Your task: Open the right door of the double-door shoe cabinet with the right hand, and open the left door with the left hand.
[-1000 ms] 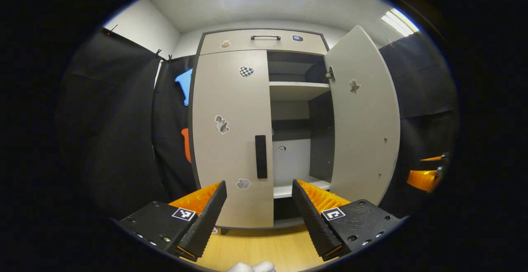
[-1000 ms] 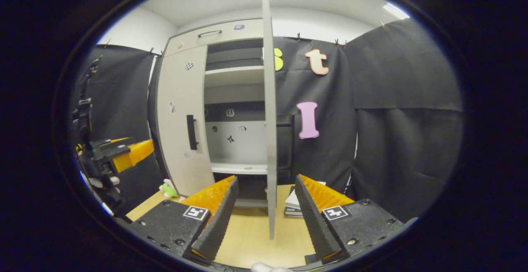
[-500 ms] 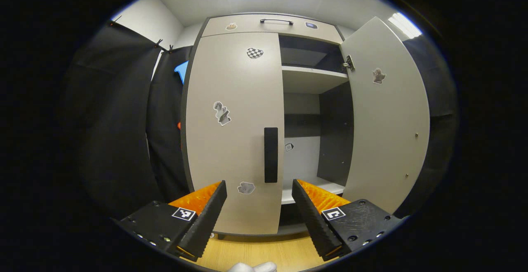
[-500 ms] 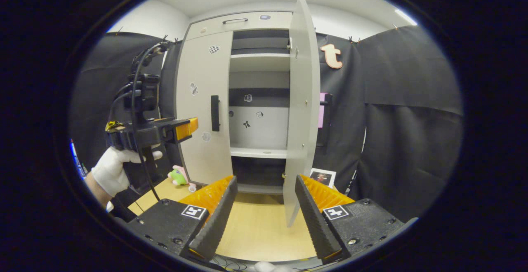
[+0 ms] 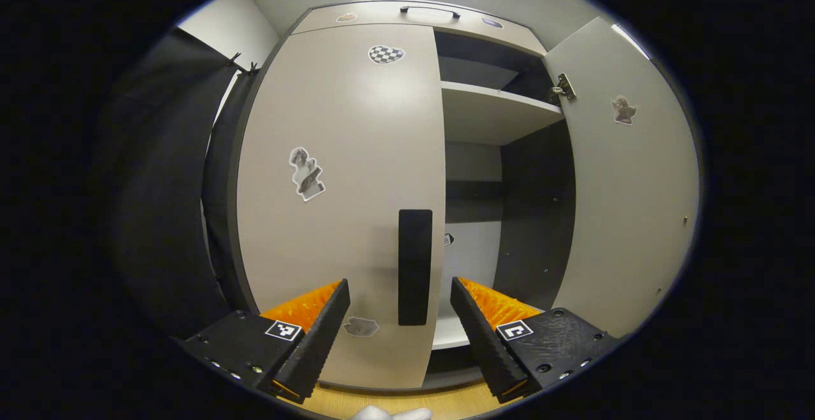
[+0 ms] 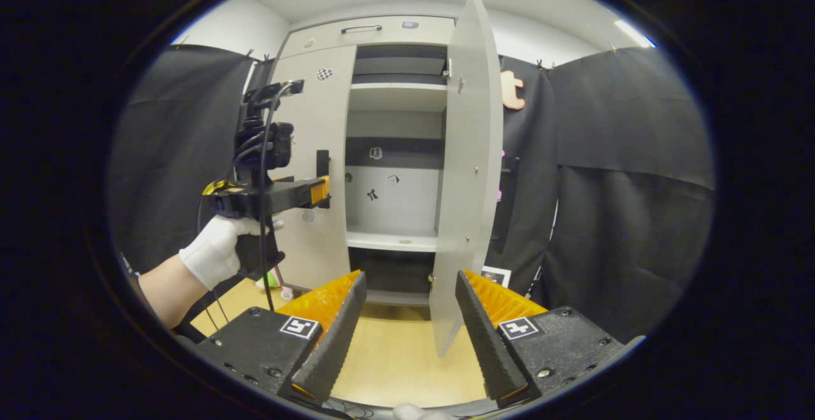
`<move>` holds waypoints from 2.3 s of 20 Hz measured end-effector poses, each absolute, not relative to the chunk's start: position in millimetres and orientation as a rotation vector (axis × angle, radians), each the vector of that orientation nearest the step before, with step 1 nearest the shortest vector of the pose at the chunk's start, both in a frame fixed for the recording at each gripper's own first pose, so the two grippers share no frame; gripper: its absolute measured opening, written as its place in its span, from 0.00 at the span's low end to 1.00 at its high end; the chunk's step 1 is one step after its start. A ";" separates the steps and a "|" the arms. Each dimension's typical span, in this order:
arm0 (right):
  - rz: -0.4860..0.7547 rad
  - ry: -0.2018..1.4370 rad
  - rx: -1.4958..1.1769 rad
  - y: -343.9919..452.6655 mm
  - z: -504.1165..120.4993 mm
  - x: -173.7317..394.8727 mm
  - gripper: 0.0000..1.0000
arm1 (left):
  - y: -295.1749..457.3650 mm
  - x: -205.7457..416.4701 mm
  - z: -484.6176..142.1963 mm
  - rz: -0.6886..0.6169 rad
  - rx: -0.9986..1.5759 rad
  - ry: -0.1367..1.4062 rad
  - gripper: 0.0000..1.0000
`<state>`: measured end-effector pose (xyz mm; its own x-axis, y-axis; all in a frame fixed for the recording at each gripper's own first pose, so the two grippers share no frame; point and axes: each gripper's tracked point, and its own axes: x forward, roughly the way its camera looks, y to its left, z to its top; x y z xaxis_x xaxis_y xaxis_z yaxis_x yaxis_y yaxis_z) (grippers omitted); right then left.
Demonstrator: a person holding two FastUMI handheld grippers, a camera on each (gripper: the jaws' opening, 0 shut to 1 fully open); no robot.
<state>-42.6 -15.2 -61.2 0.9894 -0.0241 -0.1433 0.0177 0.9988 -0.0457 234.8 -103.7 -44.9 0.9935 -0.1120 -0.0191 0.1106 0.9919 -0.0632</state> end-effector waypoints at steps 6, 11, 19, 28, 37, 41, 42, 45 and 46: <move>-0.027 0.165 -0.067 -20.0 -64.0 -41.7 0.88 | -113.3 268.5 -55.8 -0.101 -0.057 0.042 0.95; -0.028 0.172 -0.060 -22.6 -62.6 -38.2 0.88 | -113.7 281.2 -64.7 -0.087 -0.050 0.068 0.92; -0.002 0.149 -0.067 -20.1 -52.9 -40.7 0.88 | -118.9 280.9 -64.6 -0.099 -0.038 0.085 0.24; -0.007 0.123 -0.066 -27.0 -38.6 -63.8 0.88 | -117.8 276.8 -64.1 -0.107 -0.018 0.066 0.04; 0.031 0.125 -0.047 -10.5 -48.3 -77.6 0.88 | -112.5 241.3 -56.6 -0.177 -0.041 0.046 0.04; 0.054 0.127 -0.042 -6.2 -50.4 -79.7 0.88 | -101.6 217.0 -53.3 -0.195 -0.029 0.042 0.03; 0.059 0.128 -0.039 -4.9 -51.4 -81.5 0.88 | -96.5 209.7 -54.6 -0.200 -0.034 0.043 0.04; 0.075 0.127 -0.031 -2.4 -51.5 -82.6 0.88 | -85.5 194.9 -56.3 -0.198 -0.045 0.034 0.03; 0.082 0.128 -0.027 -1.5 -52.3 -81.9 0.88 | -82.1 191.3 -55.3 -0.195 -0.043 0.038 0.03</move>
<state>-81.9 -1.5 -52.3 0.9885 0.0802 -0.1282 -0.0836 0.9963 -0.0213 191.3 -82.1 -55.3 0.9804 -0.1942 -0.0337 0.1926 0.9802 -0.0459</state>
